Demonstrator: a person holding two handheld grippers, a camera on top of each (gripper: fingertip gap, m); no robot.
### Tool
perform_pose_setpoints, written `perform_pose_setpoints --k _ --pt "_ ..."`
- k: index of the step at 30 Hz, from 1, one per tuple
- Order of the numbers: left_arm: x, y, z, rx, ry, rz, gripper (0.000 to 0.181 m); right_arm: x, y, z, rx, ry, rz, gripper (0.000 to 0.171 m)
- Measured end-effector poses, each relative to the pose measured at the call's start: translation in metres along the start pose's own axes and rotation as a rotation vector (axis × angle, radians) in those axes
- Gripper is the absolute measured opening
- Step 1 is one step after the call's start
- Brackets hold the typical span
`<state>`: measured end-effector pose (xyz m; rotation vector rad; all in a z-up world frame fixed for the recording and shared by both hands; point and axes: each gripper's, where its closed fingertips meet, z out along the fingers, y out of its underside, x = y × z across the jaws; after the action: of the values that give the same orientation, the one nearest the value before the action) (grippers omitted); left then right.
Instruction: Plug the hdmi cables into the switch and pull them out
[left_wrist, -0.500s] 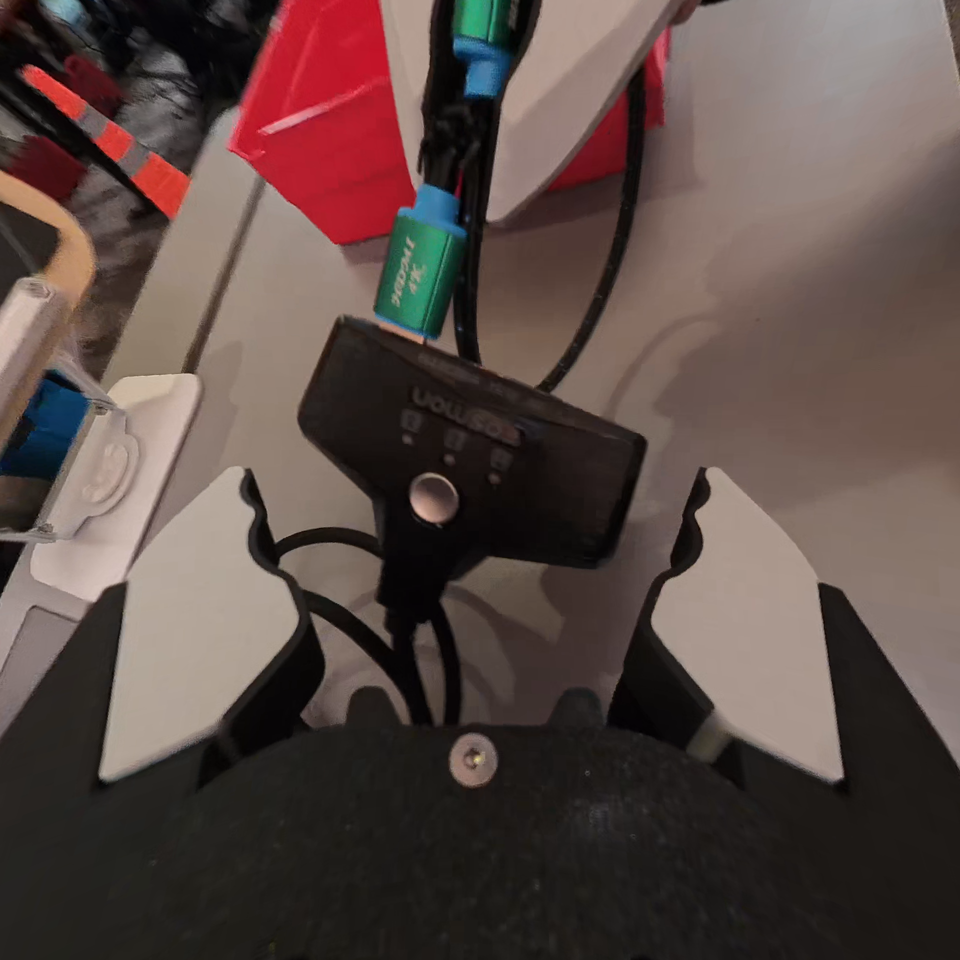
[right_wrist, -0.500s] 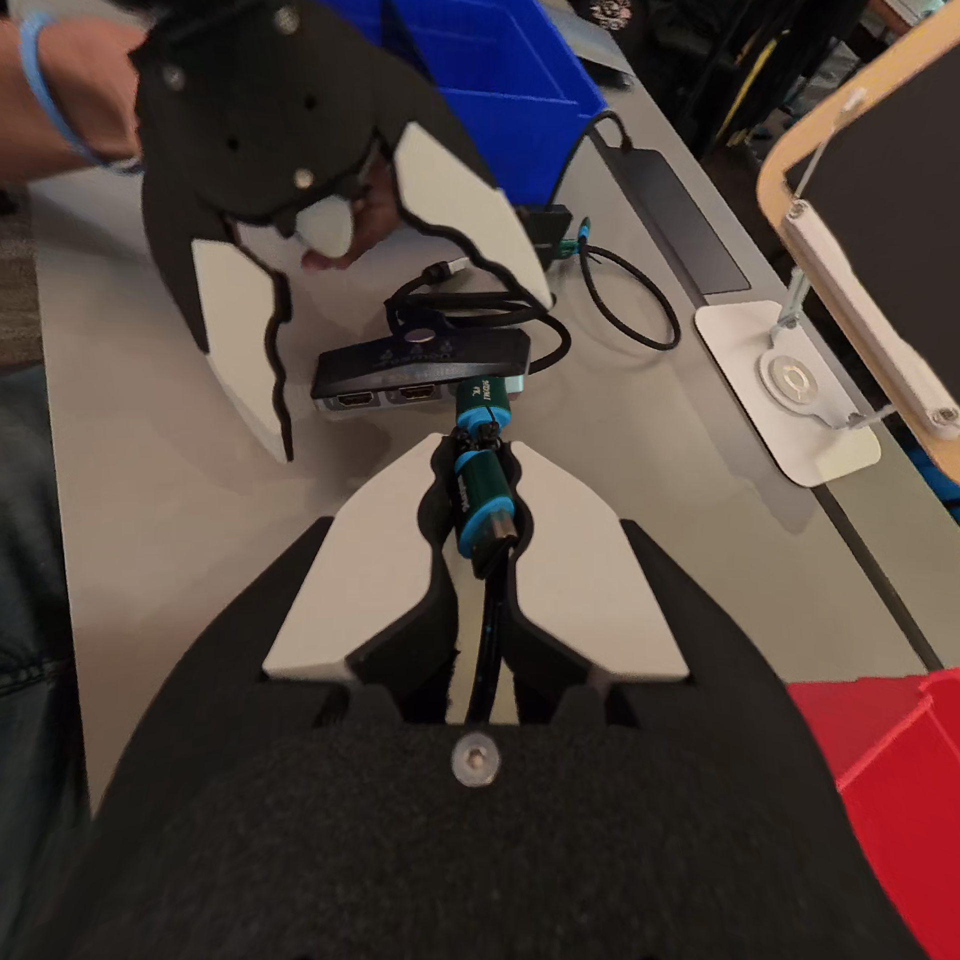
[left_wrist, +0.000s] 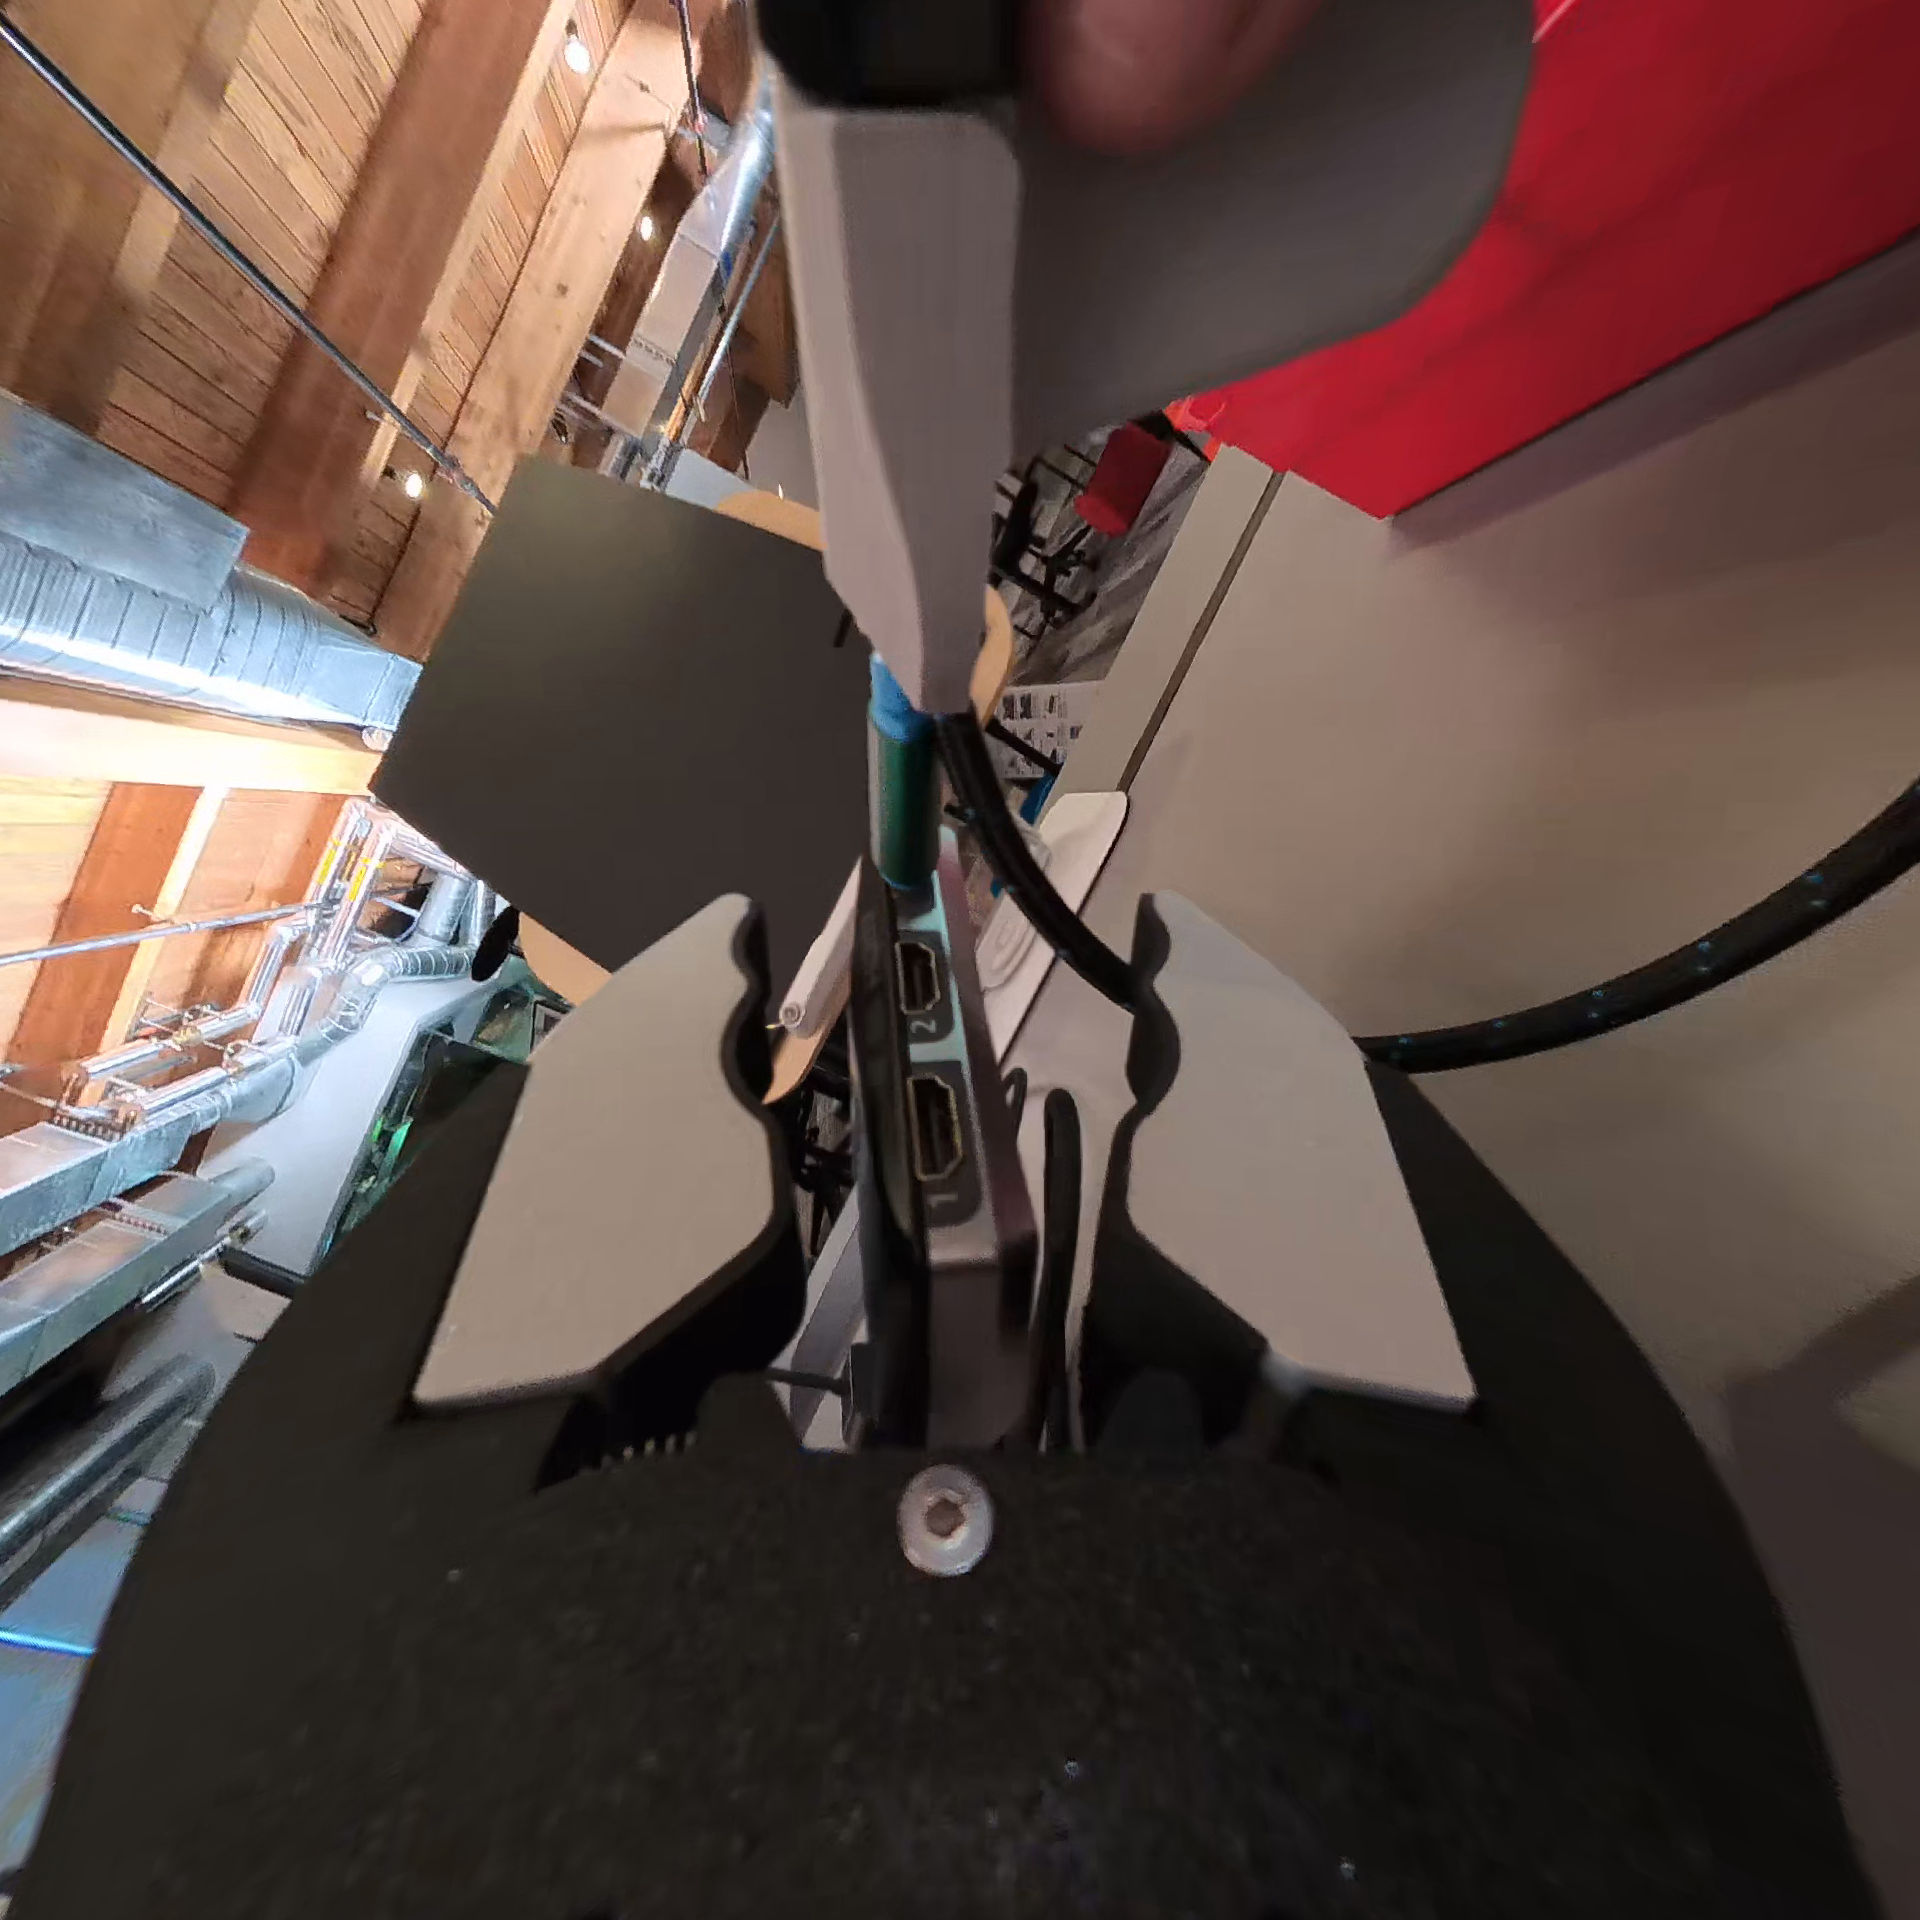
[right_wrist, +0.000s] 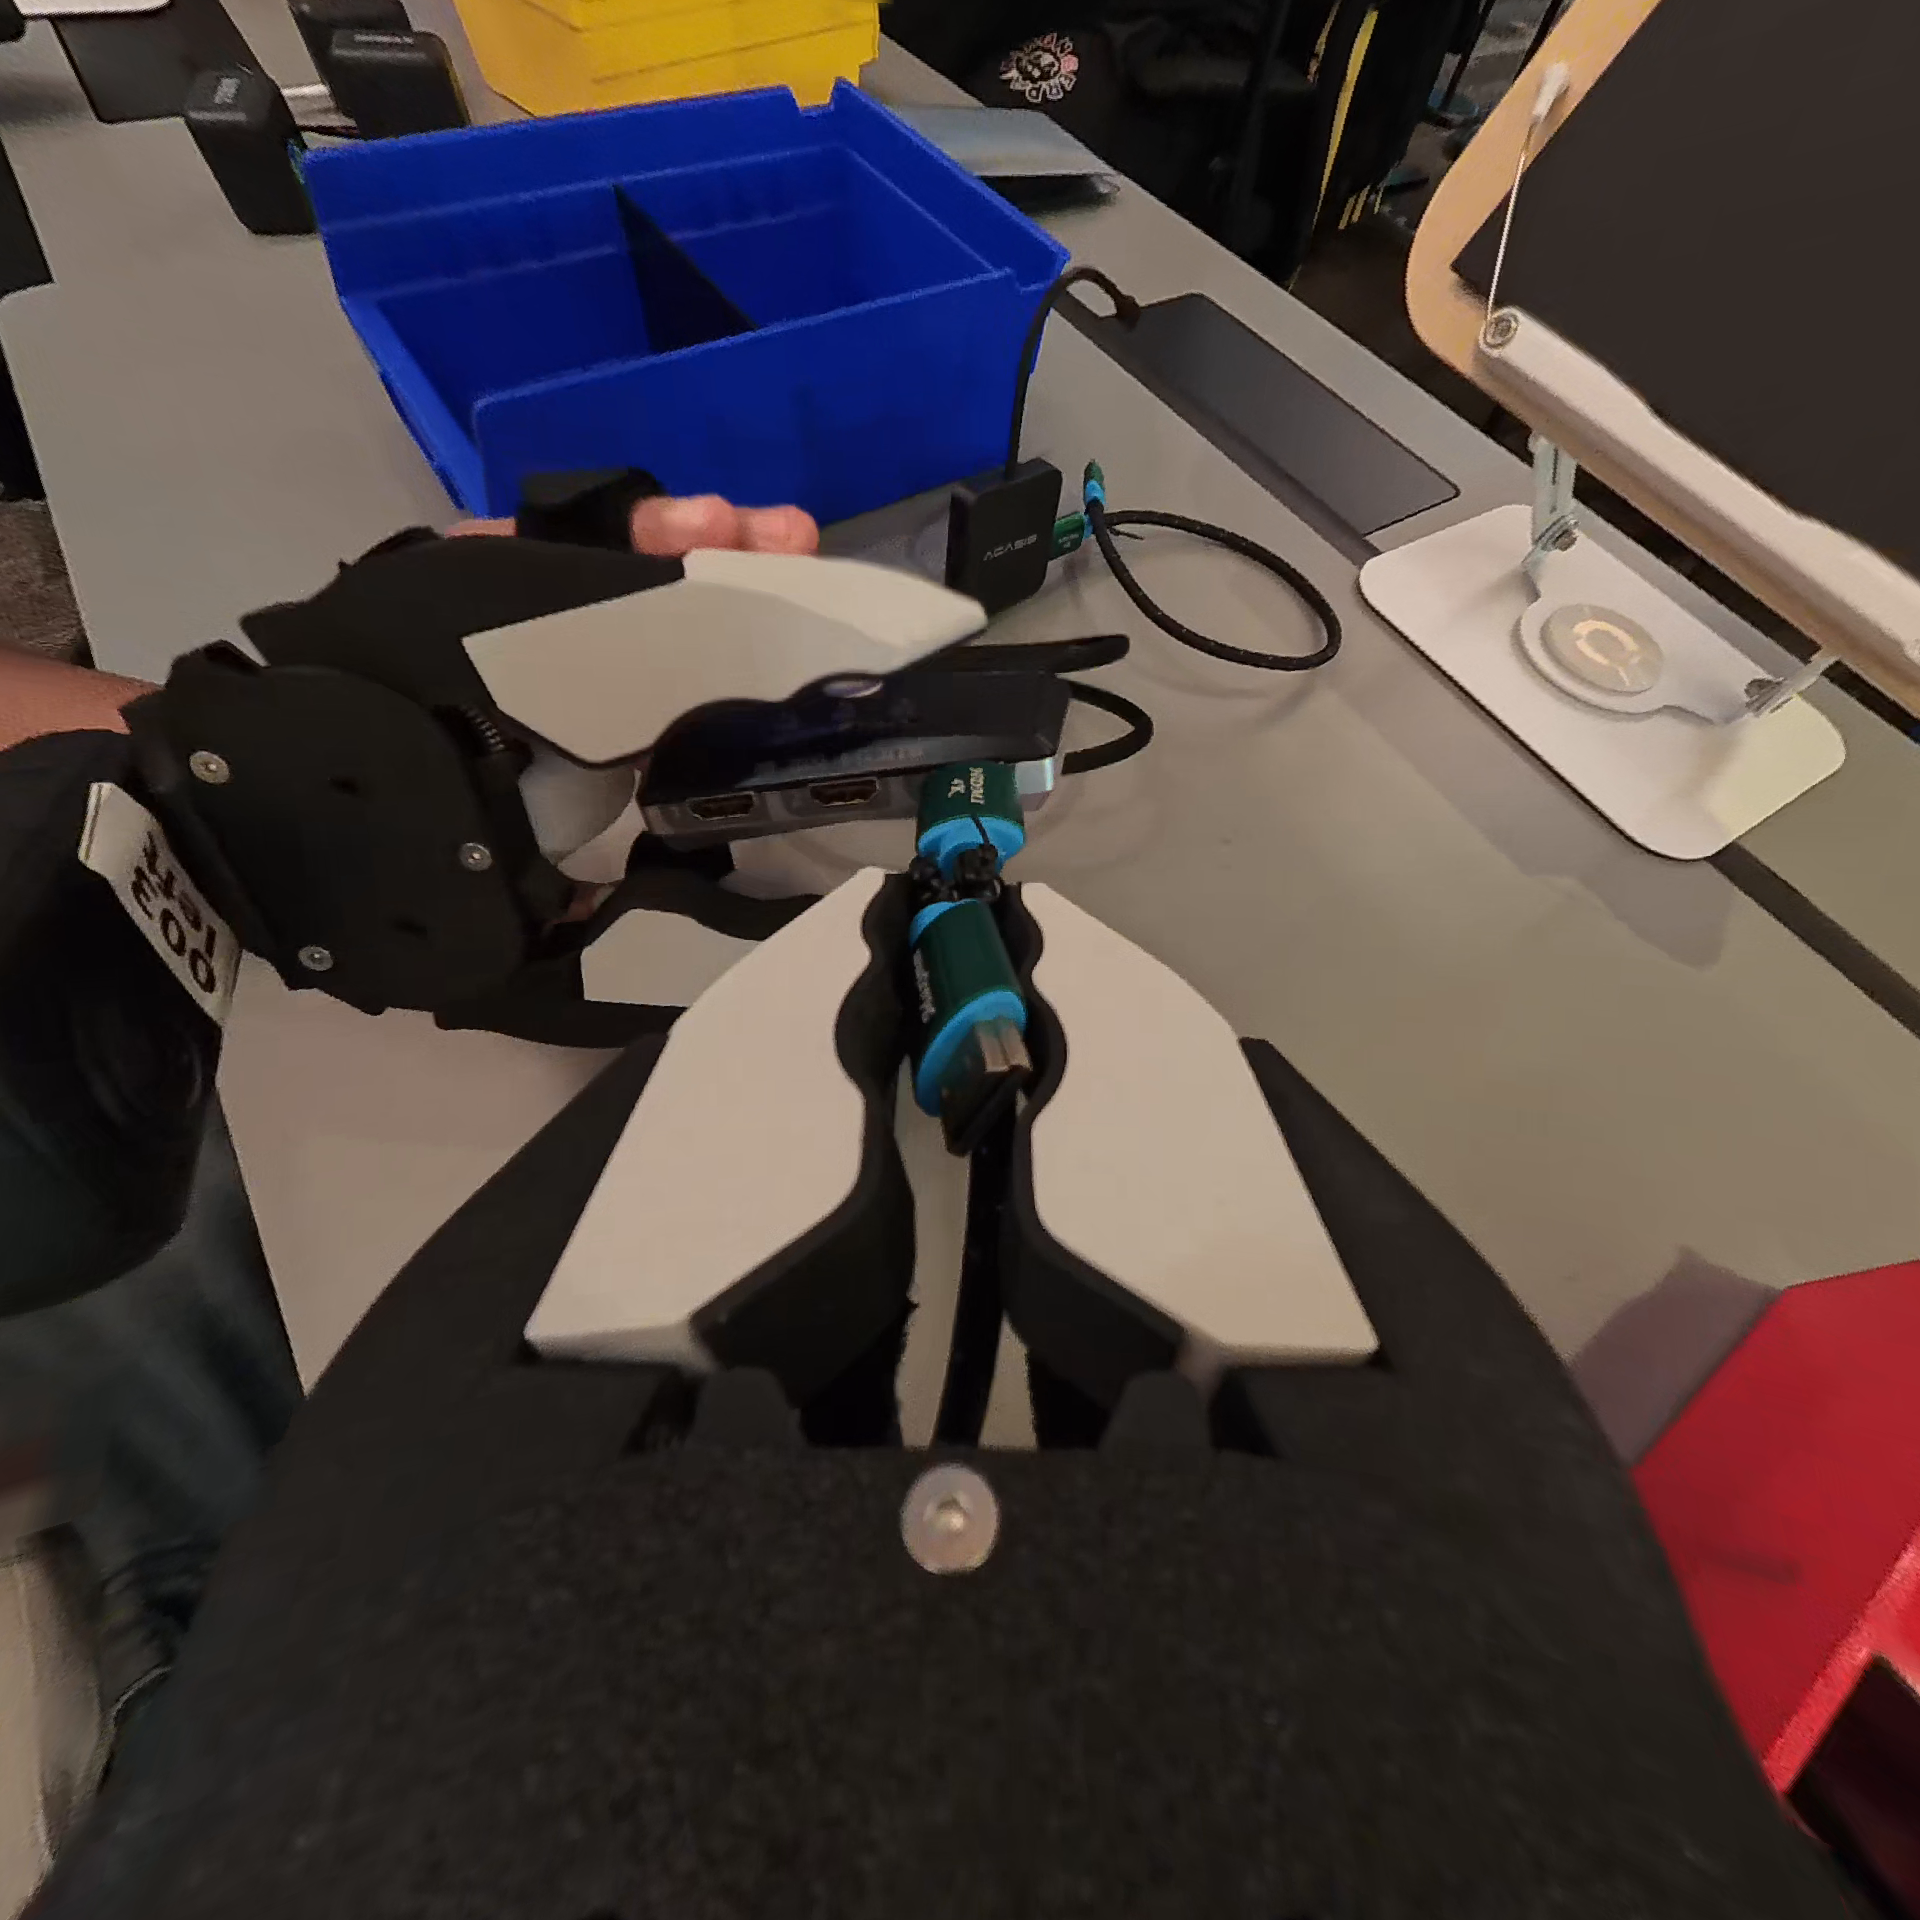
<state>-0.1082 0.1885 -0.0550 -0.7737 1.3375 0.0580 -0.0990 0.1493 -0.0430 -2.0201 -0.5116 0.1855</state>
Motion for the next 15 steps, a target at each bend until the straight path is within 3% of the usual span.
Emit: perform_pose_setpoints --k 4,9,15 --pt "0.002 -0.007 -0.006 0.061 -0.010 0.058 0.054 0.001 0.000 -0.006 0.002 -0.032 0.015 0.016" --pt "0.007 0.000 -0.014 0.031 0.017 0.036 0.061 0.002 0.003 -0.005 -0.001 -0.057 0.053 0.016" --pt "0.010 0.005 -0.014 -0.022 0.037 0.004 0.066 0.020 0.008 -0.003 -0.061 0.139 -0.061 0.017"
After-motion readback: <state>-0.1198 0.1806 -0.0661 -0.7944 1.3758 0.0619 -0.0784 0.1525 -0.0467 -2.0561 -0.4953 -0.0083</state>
